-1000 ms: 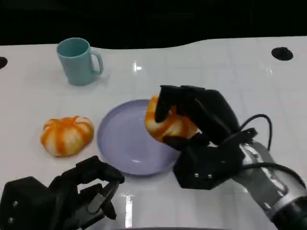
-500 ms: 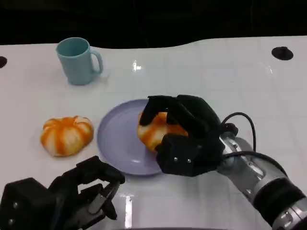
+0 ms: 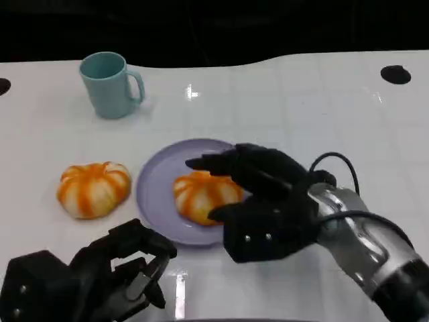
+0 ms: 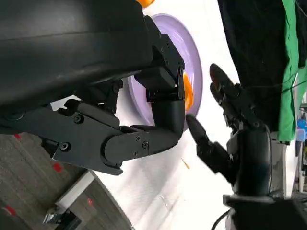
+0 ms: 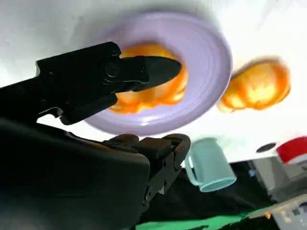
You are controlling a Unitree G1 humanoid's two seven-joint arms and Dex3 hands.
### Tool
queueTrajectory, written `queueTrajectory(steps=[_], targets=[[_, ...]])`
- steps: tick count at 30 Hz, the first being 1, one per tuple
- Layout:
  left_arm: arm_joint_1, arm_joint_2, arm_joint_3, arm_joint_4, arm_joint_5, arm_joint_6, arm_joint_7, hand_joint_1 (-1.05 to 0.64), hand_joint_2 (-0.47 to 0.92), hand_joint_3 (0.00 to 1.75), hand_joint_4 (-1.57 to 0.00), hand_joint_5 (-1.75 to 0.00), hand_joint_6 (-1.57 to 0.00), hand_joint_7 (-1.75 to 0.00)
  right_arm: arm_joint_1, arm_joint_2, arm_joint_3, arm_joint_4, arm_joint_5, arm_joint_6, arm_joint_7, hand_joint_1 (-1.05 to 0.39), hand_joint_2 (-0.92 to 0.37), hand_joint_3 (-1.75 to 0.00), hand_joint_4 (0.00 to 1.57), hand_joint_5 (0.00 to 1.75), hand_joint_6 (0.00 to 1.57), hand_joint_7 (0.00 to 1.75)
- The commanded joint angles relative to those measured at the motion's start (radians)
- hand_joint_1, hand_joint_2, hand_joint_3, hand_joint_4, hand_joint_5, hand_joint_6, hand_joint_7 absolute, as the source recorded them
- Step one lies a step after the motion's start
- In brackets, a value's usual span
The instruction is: Grasp the bread from the table and place it into the plate.
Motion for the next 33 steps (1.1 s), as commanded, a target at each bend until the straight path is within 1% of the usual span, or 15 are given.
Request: queueTrajectory(steps=[1,5,6,8,9,12,16,20,23,27,29,30,31,32,33], targets=[[0.003,0.002,0.003,0.014,0.005,-0.019,0.005,-0.4,0.89,0.57,-0.71,-1.75,-0.65,-1.39,0.068,-0.043,-0.044,-0.123,0.059,-0.014,0.022,-0.64,-0.92,-0.33,0.11,0.45,0.35,0.03],[-0.002,-0.004,0.002,0.014,0.007,-0.006,0.015,-0.39,0.89,0.56,-0.71,-1.75,-0.65,-1.39,0.147,-0.078,-0.107,-0.228,0.154,-0.061,0.036,-0.54,-0.92,-0.32,0.25,0.54,0.45,0.08],[-0.003,-0.004,0.001,0.014,0.007,-0.003,0.016,-0.39,0.89,0.56,-0.71,-1.75,-0.65,-1.4,0.163,-0.088,-0.117,-0.249,0.168,-0.07,0.038,-0.51,-0.92,-0.32,0.3,0.57,0.48,0.09],[-0.006,-0.003,0.001,0.014,0.01,0.0,0.016,-0.39,0.89,0.56,-0.71,-1.75,-0.65,-1.4,0.199,-0.113,-0.141,-0.278,0.194,-0.106,0.035,-0.49,-0.92,-0.31,0.35,0.61,0.51,0.11],[-0.006,-0.002,0.001,0.016,0.011,-0.001,0.015,-0.39,0.89,0.56,-0.71,-1.75,-0.65,-1.4,0.212,-0.121,-0.149,-0.287,0.205,-0.12,0.035,-0.46,-0.92,-0.28,0.38,0.64,0.55,0.12],[-0.008,-0.003,0.0,0.018,0.012,-0.004,0.015,-0.39,0.89,0.56,-0.71,-1.75,-0.64,-1.39,0.252,-0.141,-0.176,-0.296,0.264,-0.173,0.053,-0.4,-0.92,-0.22,0.42,0.7,0.6,0.15],[-0.013,-0.004,0.002,0.027,0.008,-0.008,0.011,-0.4,0.89,0.55,-0.71,-1.75,-0.64,-1.39,0.3,-0.182,-0.196,-0.31,0.306,-0.22,0.088,-0.36,-0.92,-0.18,0.48,0.75,0.64,0.16],[-0.019,-0.002,0.006,0.034,0.003,-0.007,0.007,-0.41,0.89,0.55,-0.71,-1.75,-0.65,-1.39,0.338,-0.185,-0.22,-0.305,0.353,-0.258,0.091,-0.32,-0.92,-0.15,0.52,0.78,0.66,0.16],[-0.021,0.002,0.009,0.037,0.001,-0.01,0.002,-0.41,0.89,0.55,-0.71,-1.75,-0.65,-1.39,0.369,-0.179,-0.237,-0.308,0.392,-0.281,0.093,-0.32,-0.92,-0.16,0.55,0.8,0.68,0.17],[-0.018,0.005,0.012,0.039,0.002,-0.015,0.001,-0.42,0.88,0.55,-0.71,-1.75,-0.65,-1.39,0.428,-0.168,-0.261,-0.346,0.454,-0.27,0.096,-0.28,-0.92,-0.18,0.63,1.0,0.73,0.21],[-0.017,0.005,0.014,0.037,0.001,-0.011,0.003,-0.42,0.89,0.55,-0.71,-1.75,-0.65,-1.38,0.461,-0.161,-0.276,-0.375,0.487,-0.253,0.098,-0.26,-0.92,-0.21,0.63,1.1,0.77,0.25],[-0.018,0.004,0.015,0.038,-0.001,-0.01,0.002,-0.41,0.89,0.55,-0.71,-1.75,-0.65,-1.38,0.48,-0.156,-0.285,-0.389,0.509,-0.247,0.1,-0.24,-0.92,-0.26,0.61,1.2,0.78,0.35],[-0.019,0.004,0.017,0.04,-0.004,-0.01,0.0,-0.41,0.89,0.54,-0.71,-1.75,-0.65,-1.37,0.496,-0.154,-0.292,-0.4,0.526,-0.244,0.101,-0.23,-0.9,-0.31,0.61,1.24,0.76,0.44],[-0.021,0.004,0.02,0.043,-0.008,-0.01,-0.001,-0.41,0.89,0.54,-0.71,-1.75,-0.65,-1.37,0.51,-0.154,-0.299,-0.411,0.539,-0.241,0.103,-0.21,-0.86,-0.43,0.6,1.3,0.68,0.67],[-0.023,0.004,0.021,0.045,-0.01,-0.01,-0.002,-0.41,0.89,0.54,-0.71,-1.75,-0.65,-1.37,0.523,-0.156,-0.305,-0.421,0.547,-0.24,0.105,-0.2,-0.82,-0.54,0.59,1.33,0.63,0.82]])
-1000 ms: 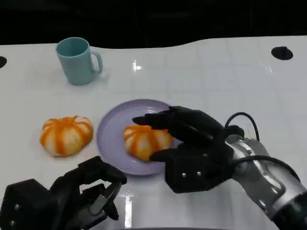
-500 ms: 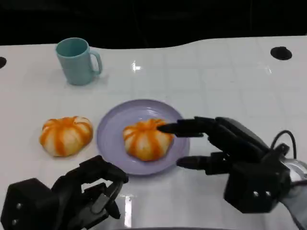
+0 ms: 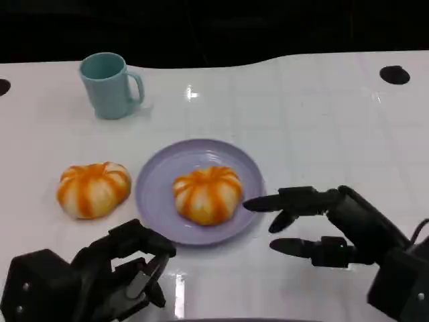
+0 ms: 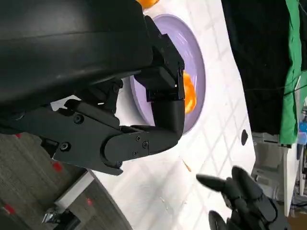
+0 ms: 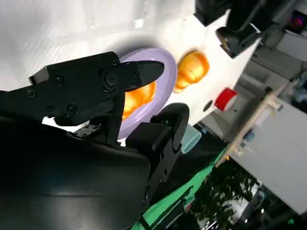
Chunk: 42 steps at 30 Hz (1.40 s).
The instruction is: Grasp the bread from the table and place it into the plate.
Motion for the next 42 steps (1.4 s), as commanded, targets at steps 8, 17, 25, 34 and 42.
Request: queueTrajectory(steps=[8,17,25,34,42], targets=[[-0.015,0.02,0.021,0.01,-0.007,0.007,-0.01,-0.43,0.89,0.53,-0.71,-1.75,-0.67,-1.35,0.131,-0.013,-0.076,-0.145,0.059,0.082,0.009,-0.09,-0.46,-1.27,0.69,1.58,0.68,1.3],[-0.012,0.02,0.017,-0.003,-0.007,0.011,-0.008,-0.43,0.89,0.51,-0.71,-1.75,-0.67,-1.35,0.236,-0.05,-0.117,-0.276,0.055,0.141,0.029,-0.12,-0.44,-1.25,0.74,1.65,0.68,1.39],[-0.008,0.024,0.02,-0.018,-0.013,0.019,-0.012,-0.43,0.9,0.51,-0.71,-1.75,-0.67,-1.35,0.312,-0.064,-0.144,-0.343,0.051,0.18,0.028,-0.13,-0.49,-1.21,0.73,1.65,0.69,1.36],[-0.002,0.027,0.028,0.001,-0.017,-0.007,-0.026,-0.38,0.92,0.5,-0.7,-1.75,-0.65,-1.36,0.342,-0.021,-0.143,-0.315,0.005,0.156,-0.04,-0.13,-0.5,-1.22,0.81,1.75,0.67,1.54],[0.002,0.028,0.028,0.006,-0.009,-0.014,-0.025,-0.37,0.91,0.5,-0.71,-1.75,-0.66,-1.37,0.334,-0.002,-0.14,-0.256,-0.028,0.102,-0.078,-0.08,-0.46,-1.31,0.96,1.75,0.7,1.63]])
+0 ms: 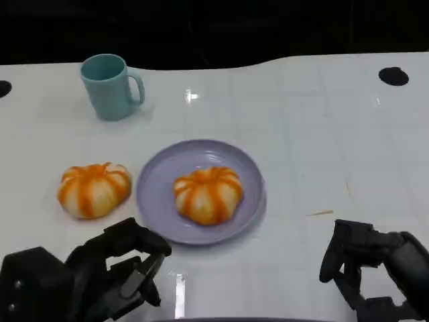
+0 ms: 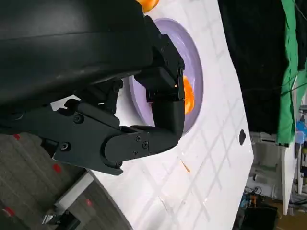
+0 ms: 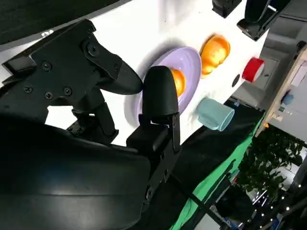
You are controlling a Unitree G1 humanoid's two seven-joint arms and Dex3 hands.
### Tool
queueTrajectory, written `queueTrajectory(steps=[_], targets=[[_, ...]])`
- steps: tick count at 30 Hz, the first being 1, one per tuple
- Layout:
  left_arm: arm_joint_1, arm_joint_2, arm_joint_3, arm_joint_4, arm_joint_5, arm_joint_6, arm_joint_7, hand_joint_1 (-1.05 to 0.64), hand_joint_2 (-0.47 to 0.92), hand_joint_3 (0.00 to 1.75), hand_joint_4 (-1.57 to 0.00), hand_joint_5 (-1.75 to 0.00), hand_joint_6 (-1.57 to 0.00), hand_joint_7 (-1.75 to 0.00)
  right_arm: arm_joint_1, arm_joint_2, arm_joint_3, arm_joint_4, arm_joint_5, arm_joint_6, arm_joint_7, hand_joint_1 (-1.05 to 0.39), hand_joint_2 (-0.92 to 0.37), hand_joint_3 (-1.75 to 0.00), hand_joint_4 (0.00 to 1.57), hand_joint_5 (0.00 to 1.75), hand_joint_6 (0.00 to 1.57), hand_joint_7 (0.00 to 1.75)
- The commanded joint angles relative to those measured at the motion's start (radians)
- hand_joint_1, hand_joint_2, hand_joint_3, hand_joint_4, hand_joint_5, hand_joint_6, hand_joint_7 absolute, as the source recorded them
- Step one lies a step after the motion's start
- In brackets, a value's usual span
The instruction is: Grasp the bread from the table and place it into the plate.
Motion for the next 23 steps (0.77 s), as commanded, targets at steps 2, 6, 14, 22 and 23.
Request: queueTrajectory(steps=[2,6,14,22,23], targets=[[0.005,0.015,0.009,0.011,0.002,-0.023,-0.006,-0.37,0.91,0.5,-0.7,-1.75,-0.66,-1.36,-0.008,0.005,-0.002,0.036,-0.015,-0.036,-0.021,-0.09,-0.46,-1.32,0.96,1.75,0.71,1.65],[-0.001,0.013,0.01,0.019,0.002,-0.023,-0.003,-0.37,0.91,0.51,-0.7,-1.75,-0.65,-1.34,-0.016,0.008,0.003,0.049,-0.027,-0.044,-0.024,-0.09,-0.45,-1.33,0.96,1.75,0.72,1.67],[-0.007,0.018,0.011,0.03,0.002,-0.028,-0.009,-0.39,0.89,0.54,-0.7,-1.75,-0.69,-1.28,-0.024,0.015,0.008,0.061,-0.029,-0.048,-0.025,-0.1,-0.43,-1.33,0.98,1.75,0.72,1.68],[-0.007,0.019,0.016,0.044,-0.002,-0.05,-0.019,-0.39,0.89,0.54,-0.71,-1.75,-0.67,-1.32,-0.027,0.018,0.013,0.058,-0.041,-0.046,-0.028,-0.07,-0.41,-1.37,0.96,1.75,0.73,1.65],[-0.007,0.019,0.016,0.043,-0.002,-0.048,-0.018,-0.39,0.89,0.54,-0.71,-1.75,-0.67,-1.32,-0.027,0.018,0.013,0.057,-0.038,-0.043,-0.025,-0.07,-0.41,-1.37,0.96,1.75,0.73,1.65]])
